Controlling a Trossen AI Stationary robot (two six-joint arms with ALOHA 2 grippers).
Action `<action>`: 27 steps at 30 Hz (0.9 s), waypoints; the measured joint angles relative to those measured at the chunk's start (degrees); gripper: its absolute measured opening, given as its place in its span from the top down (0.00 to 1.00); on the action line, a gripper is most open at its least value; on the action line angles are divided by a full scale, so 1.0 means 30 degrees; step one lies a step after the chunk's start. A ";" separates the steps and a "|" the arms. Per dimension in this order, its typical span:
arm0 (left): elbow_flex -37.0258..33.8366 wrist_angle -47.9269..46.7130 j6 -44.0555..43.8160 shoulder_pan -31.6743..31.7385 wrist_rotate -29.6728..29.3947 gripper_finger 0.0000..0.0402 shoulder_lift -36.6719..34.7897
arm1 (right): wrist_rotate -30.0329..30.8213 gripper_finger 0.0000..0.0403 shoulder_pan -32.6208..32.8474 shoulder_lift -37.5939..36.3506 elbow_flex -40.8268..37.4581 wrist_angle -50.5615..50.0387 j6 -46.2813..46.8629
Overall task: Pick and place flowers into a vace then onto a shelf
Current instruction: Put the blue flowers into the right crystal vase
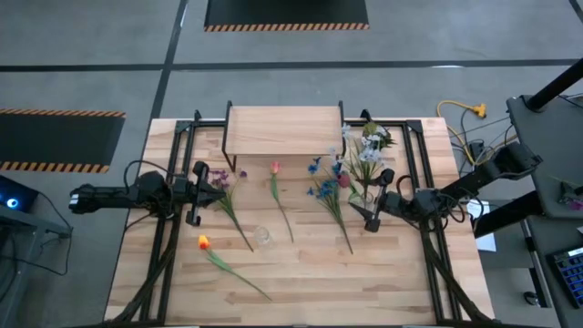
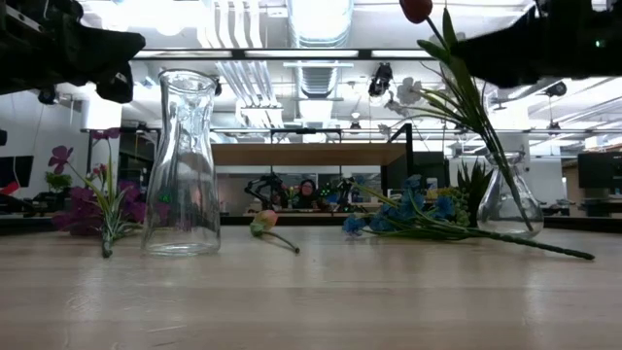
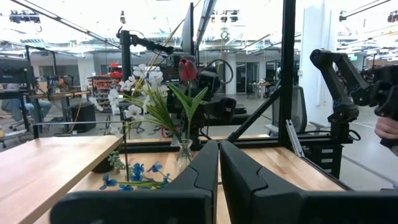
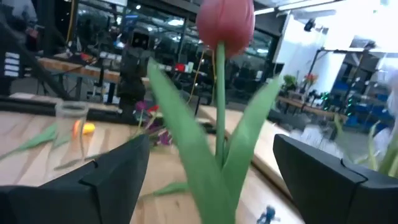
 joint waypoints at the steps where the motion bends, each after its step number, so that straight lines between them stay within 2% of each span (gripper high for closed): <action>1: 0.0000 0.0003 0.0000 0.0000 -0.0001 1.00 0.0000 | 0.0018 0.17 -0.0011 0.0000 0.0207 0.0009 -0.0074; 12: 0.0000 -0.0004 0.0000 0.0002 -0.0001 1.00 0.0000 | 0.0679 0.18 0.0422 -0.0138 0.3505 -0.3213 -0.1637; 20: 0.0000 -0.0005 0.0000 0.0002 -0.0001 1.00 0.0000 | 0.5123 0.19 0.2669 -0.0364 0.7119 -0.6384 -0.3855; 24: 0.0000 -0.0005 0.0000 0.0002 0.0004 1.00 0.0000 | 0.6543 0.19 0.4081 -0.0335 0.8783 -0.7585 -0.3835; 27: 0.0000 -0.0009 -0.0005 0.0000 0.0006 1.00 -0.0005 | 0.8377 0.19 0.4808 -0.0306 0.9621 -0.9365 -0.2511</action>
